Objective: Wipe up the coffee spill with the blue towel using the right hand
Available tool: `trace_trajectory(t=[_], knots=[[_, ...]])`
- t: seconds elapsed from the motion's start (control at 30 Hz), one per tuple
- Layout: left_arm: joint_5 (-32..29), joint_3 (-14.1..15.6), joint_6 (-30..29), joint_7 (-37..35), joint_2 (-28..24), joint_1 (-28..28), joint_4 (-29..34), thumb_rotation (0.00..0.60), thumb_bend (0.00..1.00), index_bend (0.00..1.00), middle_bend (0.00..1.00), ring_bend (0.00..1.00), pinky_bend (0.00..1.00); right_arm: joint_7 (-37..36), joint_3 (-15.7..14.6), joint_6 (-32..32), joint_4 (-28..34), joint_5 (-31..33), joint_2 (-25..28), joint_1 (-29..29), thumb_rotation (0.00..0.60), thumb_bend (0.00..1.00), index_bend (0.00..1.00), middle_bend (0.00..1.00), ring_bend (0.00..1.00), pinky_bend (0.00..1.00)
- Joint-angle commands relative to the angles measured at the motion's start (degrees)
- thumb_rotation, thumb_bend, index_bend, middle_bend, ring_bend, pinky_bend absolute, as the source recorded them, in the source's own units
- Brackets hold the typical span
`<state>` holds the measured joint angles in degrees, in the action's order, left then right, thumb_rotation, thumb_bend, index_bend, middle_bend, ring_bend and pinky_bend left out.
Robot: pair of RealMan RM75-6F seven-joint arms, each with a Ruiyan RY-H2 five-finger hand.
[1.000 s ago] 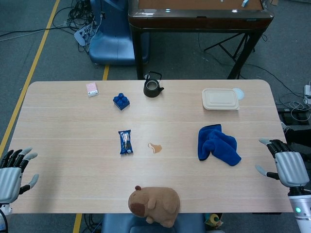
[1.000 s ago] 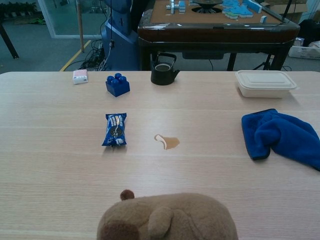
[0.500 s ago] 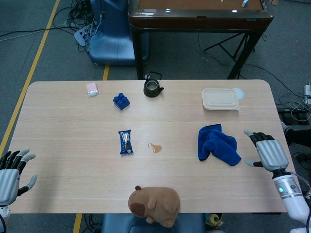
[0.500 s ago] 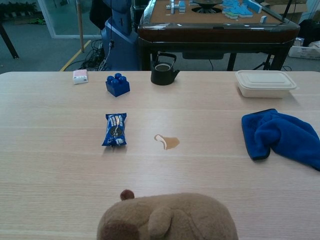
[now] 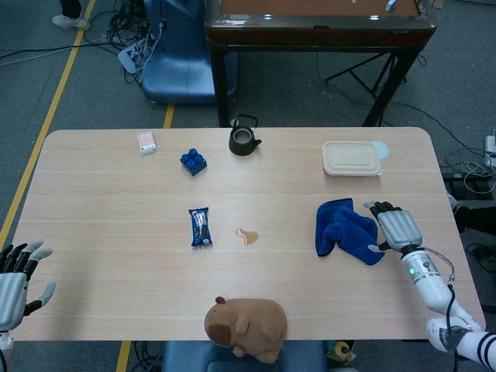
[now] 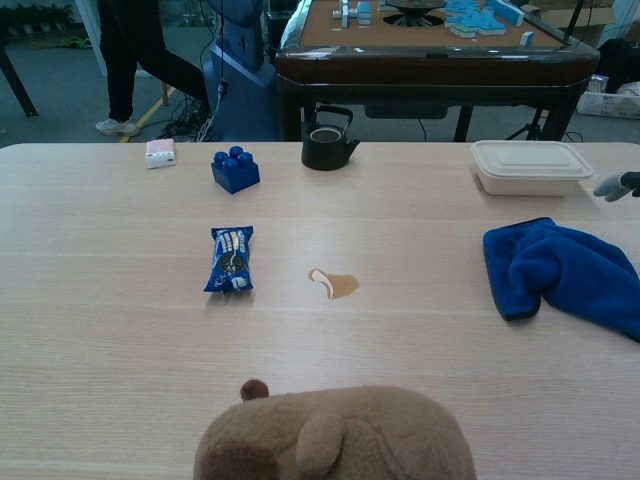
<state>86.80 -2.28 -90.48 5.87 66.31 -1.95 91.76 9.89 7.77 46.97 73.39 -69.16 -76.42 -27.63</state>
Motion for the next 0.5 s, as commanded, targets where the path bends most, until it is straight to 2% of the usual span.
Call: trace_trajectory(t=[0.03, 0.3, 0.43, 0.5], knots=[[0.06, 0.03, 0.13, 0.02, 0.10, -0.04, -0.11, 0.600, 0.27, 0.27, 0.16, 0.12, 0.07, -0.15, 0.68, -3.49, -4.84, 2.55, -3.35, -2.65, 0.600, 0.11, 0.07, 0.16, 0.14, 0.28], [-0.26, -0.07, 0.37, 0.31, 0.33, 0.01, -0.33, 0.600, 0.27, 0.28, 0.16, 0.12, 0.07, -2.84, 1.87, -8.86, -12.52, 4.63, -8.24, -6.82, 0.600, 0.11, 0.07, 0.17, 0.14, 0.28], [-0.47, -0.11, 0.50, 0.50, 0.30, 0.04, -0.22, 0.600, 0.27, 0.28, 0.16, 0.12, 0.07, -3.51, 1.40, -11.89, -14.67, 4.48, -9.91, -8.71, 0.600, 0.11, 0.07, 0.22, 0.14, 0.28], [-0.42, -0.09, 0.45, 0.47, 0.35, 0.10, -0.27, 0.600, 0.27, 0.28, 0.16, 0.12, 0.07, -3.52, 1.02, -12.26, -15.41, 3.89, -10.79, -9.36, 0.600, 0.11, 0.11, 0.24, 0.15, 0.29]])
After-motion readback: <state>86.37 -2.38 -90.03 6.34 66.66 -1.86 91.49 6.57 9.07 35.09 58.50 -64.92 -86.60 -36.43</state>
